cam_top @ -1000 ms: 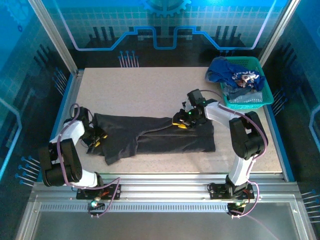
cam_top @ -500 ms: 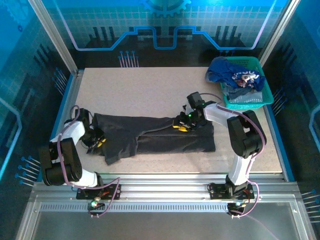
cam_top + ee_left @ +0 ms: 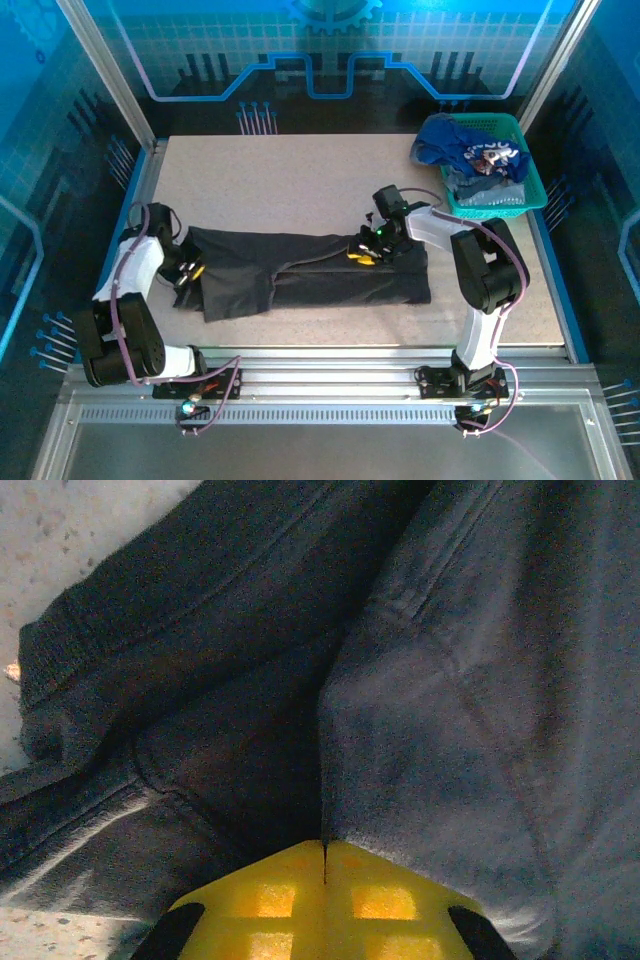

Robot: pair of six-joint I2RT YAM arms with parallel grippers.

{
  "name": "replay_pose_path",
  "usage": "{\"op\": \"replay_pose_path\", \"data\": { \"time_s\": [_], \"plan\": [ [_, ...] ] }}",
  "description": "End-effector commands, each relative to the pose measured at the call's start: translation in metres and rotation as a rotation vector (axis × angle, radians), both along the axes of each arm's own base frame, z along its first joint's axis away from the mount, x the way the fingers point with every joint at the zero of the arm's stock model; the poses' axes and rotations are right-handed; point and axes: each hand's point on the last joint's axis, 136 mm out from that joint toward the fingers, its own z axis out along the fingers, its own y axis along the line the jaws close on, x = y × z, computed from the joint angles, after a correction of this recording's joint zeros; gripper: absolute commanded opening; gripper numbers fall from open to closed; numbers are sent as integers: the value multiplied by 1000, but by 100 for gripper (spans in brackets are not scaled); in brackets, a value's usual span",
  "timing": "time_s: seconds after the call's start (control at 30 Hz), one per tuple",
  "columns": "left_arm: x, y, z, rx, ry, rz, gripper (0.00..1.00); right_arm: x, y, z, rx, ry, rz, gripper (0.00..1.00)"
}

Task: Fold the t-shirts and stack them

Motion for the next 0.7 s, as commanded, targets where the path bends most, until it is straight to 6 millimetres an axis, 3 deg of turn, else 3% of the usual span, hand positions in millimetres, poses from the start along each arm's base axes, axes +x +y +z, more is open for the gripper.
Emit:
{"op": "replay_pose_path", "data": {
  "time_s": [0.0, 0.33, 0.57, 0.67],
  "plan": [
    [8, 4, 18, 13, 5, 46, 0, 2, -4, -1, -18, 21, -7, 34],
    [38, 14, 26, 24, 22, 23, 0, -1, -9, 2, -21, 15, -8, 34],
    [57, 36, 1, 122, 66, -27, 1, -4, -12, 4, -26, 8, -12, 34],
    [69, 43, -11, 157, 60, -66, 12, -4, -15, 7, -34, -6, -18, 34]
  ]
}}
